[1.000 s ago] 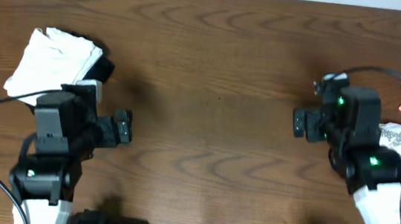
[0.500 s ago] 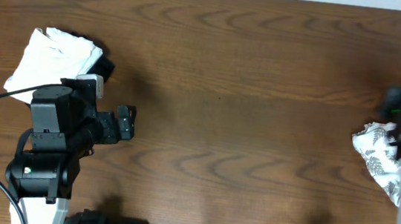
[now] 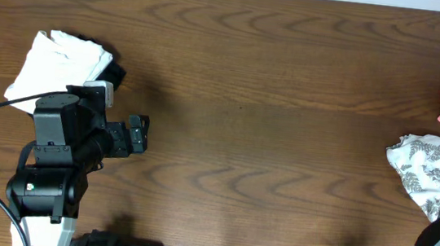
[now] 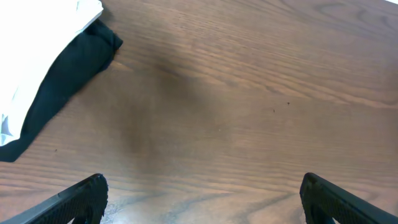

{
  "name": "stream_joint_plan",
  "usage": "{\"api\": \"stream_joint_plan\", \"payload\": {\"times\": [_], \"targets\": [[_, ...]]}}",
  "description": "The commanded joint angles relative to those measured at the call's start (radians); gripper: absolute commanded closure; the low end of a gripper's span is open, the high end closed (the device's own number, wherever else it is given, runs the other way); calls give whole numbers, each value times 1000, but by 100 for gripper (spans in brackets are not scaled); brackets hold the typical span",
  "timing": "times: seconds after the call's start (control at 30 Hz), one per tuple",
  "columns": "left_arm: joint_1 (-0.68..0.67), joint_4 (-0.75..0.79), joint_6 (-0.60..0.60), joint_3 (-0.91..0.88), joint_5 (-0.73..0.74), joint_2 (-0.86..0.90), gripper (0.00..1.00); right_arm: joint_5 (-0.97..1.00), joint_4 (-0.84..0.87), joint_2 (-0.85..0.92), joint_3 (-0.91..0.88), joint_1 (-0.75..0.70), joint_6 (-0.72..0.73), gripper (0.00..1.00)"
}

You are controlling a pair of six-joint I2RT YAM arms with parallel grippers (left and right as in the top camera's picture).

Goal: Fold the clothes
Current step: 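Move the right gripper over the pink shirt at the right edge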

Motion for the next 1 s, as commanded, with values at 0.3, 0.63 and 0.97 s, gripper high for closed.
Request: {"api": "stream_joint_plan", "payload": {"times": [0.3, 0.63, 0.97], "targets": [[-4, 3, -10, 20, 13, 0, 1, -33, 209, 172, 5, -14, -25, 46], [-4, 5, -9, 20, 13, 0, 1, -35, 257, 241, 5, -59, -24, 46], [-4, 4, -10, 20, 13, 0, 1, -75, 262, 257, 5, -78, -24, 57]]}}
